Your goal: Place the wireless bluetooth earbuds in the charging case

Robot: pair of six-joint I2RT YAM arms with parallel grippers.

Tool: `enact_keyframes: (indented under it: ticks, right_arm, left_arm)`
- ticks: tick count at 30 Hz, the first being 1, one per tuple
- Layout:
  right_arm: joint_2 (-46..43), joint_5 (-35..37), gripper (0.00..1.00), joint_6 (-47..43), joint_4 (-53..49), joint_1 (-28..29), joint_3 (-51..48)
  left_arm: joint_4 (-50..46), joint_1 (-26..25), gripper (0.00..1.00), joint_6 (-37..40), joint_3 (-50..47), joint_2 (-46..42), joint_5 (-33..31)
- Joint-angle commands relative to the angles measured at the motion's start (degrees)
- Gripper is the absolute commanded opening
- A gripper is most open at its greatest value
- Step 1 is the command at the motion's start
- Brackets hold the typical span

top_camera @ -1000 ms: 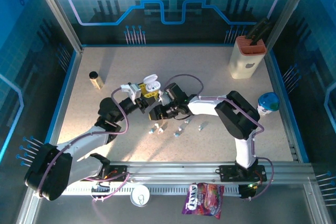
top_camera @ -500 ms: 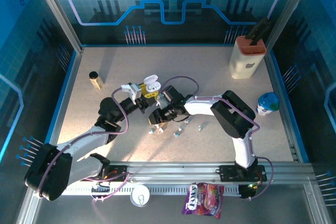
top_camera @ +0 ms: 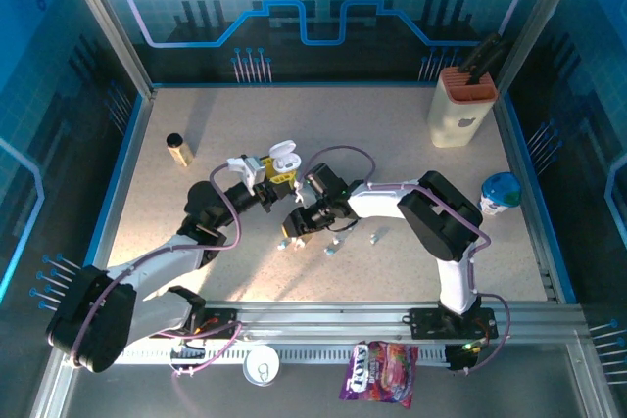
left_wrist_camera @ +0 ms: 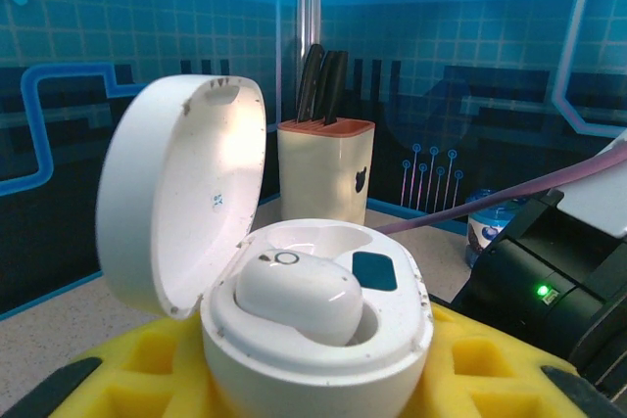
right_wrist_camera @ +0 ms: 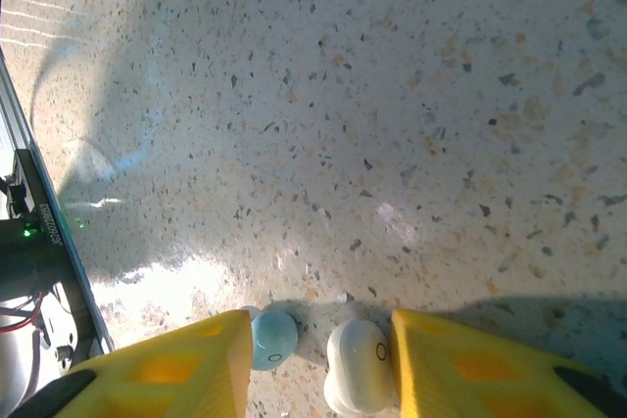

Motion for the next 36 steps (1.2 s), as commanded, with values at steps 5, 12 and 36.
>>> enact_keyframes:
  ticks: [5, 12, 36]
  right_arm:
    - [-0.65, -1.44, 0.31, 0.59, -0.73, 1.04, -1.33]
    - [-0.49, -1.26, 0.25, 0.22, -1.03, 0.99, -1.77]
    - [-4.63, 4.14, 0.18, -2.02, -4.93, 0.49, -1.45]
  left_arm:
    - [1.90, 0.48, 0.31, -0.87, 1.05, 0.63, 1.36]
    - [2.17, 0.48, 0.31, -0.95, 0.80, 0.78, 1.22]
    - [3.67, 0.53, 0.31, -0.78, 0.67, 2.65, 0.90]
